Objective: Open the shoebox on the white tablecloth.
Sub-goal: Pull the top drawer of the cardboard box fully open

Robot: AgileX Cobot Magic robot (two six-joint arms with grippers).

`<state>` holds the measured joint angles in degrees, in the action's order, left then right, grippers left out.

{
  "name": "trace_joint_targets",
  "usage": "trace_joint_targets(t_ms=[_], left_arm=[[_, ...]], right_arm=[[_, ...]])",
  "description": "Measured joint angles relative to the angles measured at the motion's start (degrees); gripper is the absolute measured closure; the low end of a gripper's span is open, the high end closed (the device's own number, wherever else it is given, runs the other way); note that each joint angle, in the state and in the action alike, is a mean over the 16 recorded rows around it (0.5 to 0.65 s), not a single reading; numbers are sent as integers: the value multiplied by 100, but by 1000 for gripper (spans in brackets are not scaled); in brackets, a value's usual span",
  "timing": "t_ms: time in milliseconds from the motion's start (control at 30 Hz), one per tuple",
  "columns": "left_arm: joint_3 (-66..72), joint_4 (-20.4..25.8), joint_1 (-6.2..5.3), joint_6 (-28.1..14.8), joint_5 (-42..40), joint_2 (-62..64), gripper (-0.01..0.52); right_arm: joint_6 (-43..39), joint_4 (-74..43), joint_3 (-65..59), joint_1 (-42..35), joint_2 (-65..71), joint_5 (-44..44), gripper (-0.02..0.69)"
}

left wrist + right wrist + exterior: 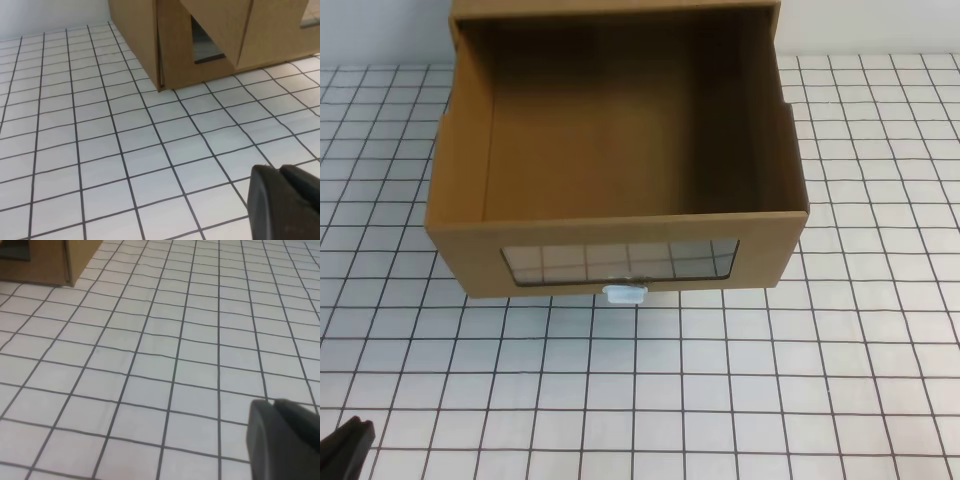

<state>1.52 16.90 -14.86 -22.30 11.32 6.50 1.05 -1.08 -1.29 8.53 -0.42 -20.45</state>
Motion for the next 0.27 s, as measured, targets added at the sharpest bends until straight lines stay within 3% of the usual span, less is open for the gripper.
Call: trace_joint_targets(t_ms=[267], left_arm=[[0, 0, 0, 0, 0, 0, 516]], right_arm=[[5, 7, 0, 0, 0, 0, 678]])
